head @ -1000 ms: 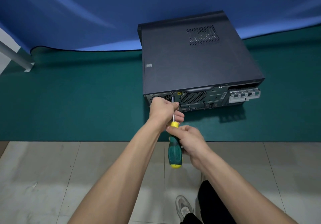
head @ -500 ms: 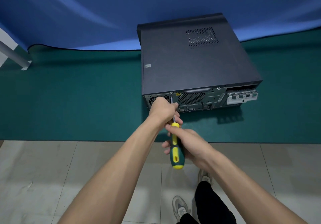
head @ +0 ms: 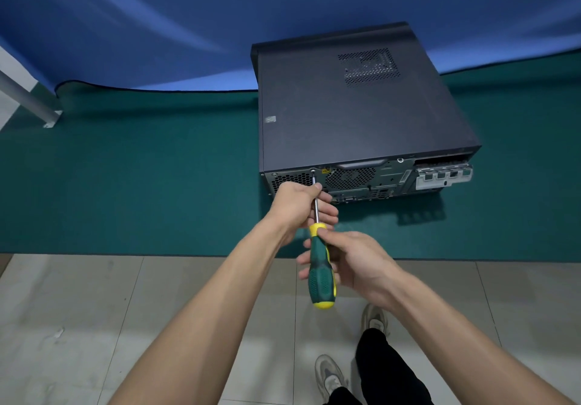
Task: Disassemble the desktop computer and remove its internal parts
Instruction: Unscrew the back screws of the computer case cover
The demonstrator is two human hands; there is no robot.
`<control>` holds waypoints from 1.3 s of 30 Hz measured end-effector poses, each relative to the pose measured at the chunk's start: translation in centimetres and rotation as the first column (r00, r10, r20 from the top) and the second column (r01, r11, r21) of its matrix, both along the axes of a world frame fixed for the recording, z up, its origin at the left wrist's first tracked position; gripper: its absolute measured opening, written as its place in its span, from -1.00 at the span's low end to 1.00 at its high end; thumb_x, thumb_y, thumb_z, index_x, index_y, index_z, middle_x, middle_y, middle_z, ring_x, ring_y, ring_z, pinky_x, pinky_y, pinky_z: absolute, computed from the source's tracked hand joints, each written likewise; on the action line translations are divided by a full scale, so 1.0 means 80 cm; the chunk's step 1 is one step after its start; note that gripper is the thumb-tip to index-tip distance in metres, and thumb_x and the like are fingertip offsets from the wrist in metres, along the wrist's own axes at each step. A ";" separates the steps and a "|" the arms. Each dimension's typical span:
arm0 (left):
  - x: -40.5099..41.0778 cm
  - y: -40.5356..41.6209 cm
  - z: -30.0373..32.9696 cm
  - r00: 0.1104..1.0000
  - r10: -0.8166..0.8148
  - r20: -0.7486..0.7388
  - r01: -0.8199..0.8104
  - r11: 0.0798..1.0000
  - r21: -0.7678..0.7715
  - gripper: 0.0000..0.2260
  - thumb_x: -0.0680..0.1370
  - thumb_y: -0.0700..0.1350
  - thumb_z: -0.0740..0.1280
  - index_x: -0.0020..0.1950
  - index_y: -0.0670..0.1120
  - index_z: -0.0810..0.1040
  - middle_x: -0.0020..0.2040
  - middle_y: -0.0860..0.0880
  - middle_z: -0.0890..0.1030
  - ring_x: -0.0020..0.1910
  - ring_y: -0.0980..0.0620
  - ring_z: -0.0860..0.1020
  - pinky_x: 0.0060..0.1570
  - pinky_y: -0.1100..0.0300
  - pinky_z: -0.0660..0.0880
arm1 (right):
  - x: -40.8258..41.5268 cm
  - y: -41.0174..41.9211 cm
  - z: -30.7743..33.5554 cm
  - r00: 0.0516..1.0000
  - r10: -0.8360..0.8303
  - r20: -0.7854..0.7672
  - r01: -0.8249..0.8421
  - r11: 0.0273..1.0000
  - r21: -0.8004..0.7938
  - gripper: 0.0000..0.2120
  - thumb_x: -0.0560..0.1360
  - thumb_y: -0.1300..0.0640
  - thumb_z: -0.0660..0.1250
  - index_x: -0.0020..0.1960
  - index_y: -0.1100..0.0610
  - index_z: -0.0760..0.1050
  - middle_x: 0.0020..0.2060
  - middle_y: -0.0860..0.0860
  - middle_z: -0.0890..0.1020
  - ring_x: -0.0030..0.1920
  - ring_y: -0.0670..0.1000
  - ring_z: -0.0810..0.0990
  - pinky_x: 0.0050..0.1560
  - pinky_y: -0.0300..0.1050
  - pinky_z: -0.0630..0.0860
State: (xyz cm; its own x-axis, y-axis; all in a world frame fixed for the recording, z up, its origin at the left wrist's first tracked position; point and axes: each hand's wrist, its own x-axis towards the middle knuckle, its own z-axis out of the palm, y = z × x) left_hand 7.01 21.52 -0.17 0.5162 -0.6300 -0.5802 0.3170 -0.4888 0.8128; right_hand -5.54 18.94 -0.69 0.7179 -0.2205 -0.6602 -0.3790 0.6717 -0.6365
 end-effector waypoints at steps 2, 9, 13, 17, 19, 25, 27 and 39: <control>0.002 0.003 0.001 0.999 0.020 0.034 -0.020 1.000 0.000 -0.79 0.59 -0.13 0.26 -0.17 -0.22 0.54 -0.41 -0.07 0.64 -0.55 0.06 0.56 -0.54 0.29 0.47 | 0.002 0.002 -0.003 1.000 -0.004 -0.026 -0.001 0.987 -0.161 -0.75 0.55 0.03 0.29 -0.16 0.22 0.49 -0.32 0.13 0.66 -0.40 0.04 0.64 -0.39 -0.23 0.52; -0.005 -0.009 0.008 0.982 0.183 -0.049 -0.182 0.983 0.010 -0.77 0.61 -0.20 0.22 -0.22 -0.27 0.48 -0.50 -0.12 0.60 -0.59 0.03 0.55 -0.60 0.28 0.46 | 0.008 0.000 0.006 0.999 0.039 0.019 -0.041 0.993 0.113 -0.65 0.55 -0.07 0.24 0.03 0.25 0.45 -0.26 0.16 0.66 -0.29 0.14 0.65 -0.21 -0.09 0.56; -0.012 -0.009 0.005 0.977 0.212 0.017 -0.212 0.977 0.009 -0.77 0.59 -0.18 0.22 -0.22 -0.26 0.50 -0.48 -0.10 0.61 -0.62 0.01 0.51 -0.63 0.31 0.39 | 0.005 -0.009 0.008 0.998 0.045 0.035 -0.047 0.997 0.057 -0.81 0.56 0.14 0.26 -0.10 0.27 0.52 -0.30 0.16 0.66 -0.32 0.13 0.66 -0.29 -0.15 0.57; -0.012 -0.012 0.004 0.976 0.145 0.165 -0.158 0.985 0.068 -0.79 0.55 -0.20 0.30 -0.27 -0.24 0.51 -0.50 -0.08 0.60 -0.65 0.05 0.46 -0.61 0.33 0.37 | 0.007 -0.008 0.007 0.990 0.102 -0.099 -0.118 0.977 -0.176 -0.81 0.49 0.04 0.37 -0.17 0.14 0.45 -0.35 0.07 0.56 -0.32 0.04 0.54 -0.29 -0.20 0.47; -0.013 -0.015 0.007 0.985 0.164 0.045 -0.167 0.985 0.051 -0.77 0.60 -0.21 0.22 -0.23 -0.26 0.48 -0.52 -0.11 0.58 -0.64 0.04 0.49 -0.62 0.31 0.41 | 0.003 -0.008 0.007 0.995 0.078 -0.061 -0.077 0.997 0.005 -0.77 0.51 -0.01 0.33 -0.10 0.17 0.46 -0.32 0.10 0.58 -0.33 0.08 0.58 -0.27 -0.14 0.50; -0.010 -0.010 0.011 0.993 0.117 0.000 -0.117 0.993 0.028 -0.75 0.63 -0.16 0.18 -0.18 -0.25 0.49 -0.47 -0.09 0.61 -0.60 0.03 0.52 -0.59 0.28 0.45 | 0.000 -0.011 0.005 1.000 0.022 -0.008 -0.022 0.999 -0.024 -0.82 0.53 0.12 0.32 -0.08 0.27 0.51 -0.31 0.15 0.67 -0.36 0.09 0.65 -0.24 -0.11 0.59; -0.007 -0.012 0.010 0.988 0.111 0.104 -0.119 0.991 0.066 -0.77 0.58 -0.18 0.27 -0.25 -0.23 0.49 -0.50 -0.07 0.59 -0.63 0.04 0.48 -0.59 0.30 0.42 | 0.002 -0.008 0.004 0.999 0.005 -0.051 -0.010 0.995 -0.101 -0.79 0.46 0.07 0.41 -0.11 0.22 0.48 -0.37 0.11 0.64 -0.41 0.04 0.61 -0.26 -0.14 0.54; -0.008 -0.024 0.015 0.971 0.239 0.007 -0.239 0.969 0.064 -0.79 0.60 -0.24 0.23 -0.23 -0.25 0.45 -0.51 -0.10 0.54 -0.65 0.04 0.49 -0.63 0.26 0.47 | -0.003 -0.007 0.005 0.995 -0.050 -0.081 0.039 0.990 -0.132 -0.73 0.39 0.02 0.47 -0.17 0.19 0.47 -0.40 0.11 0.64 -0.44 0.02 0.59 -0.32 -0.17 0.52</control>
State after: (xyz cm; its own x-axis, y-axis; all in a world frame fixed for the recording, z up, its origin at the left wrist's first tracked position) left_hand 6.40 19.61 1.06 0.6467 -0.4502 -0.6157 0.4312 -0.4501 0.7820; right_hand -5.77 18.37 -0.28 0.6487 -0.3395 -0.6811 -0.4062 0.6024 -0.6871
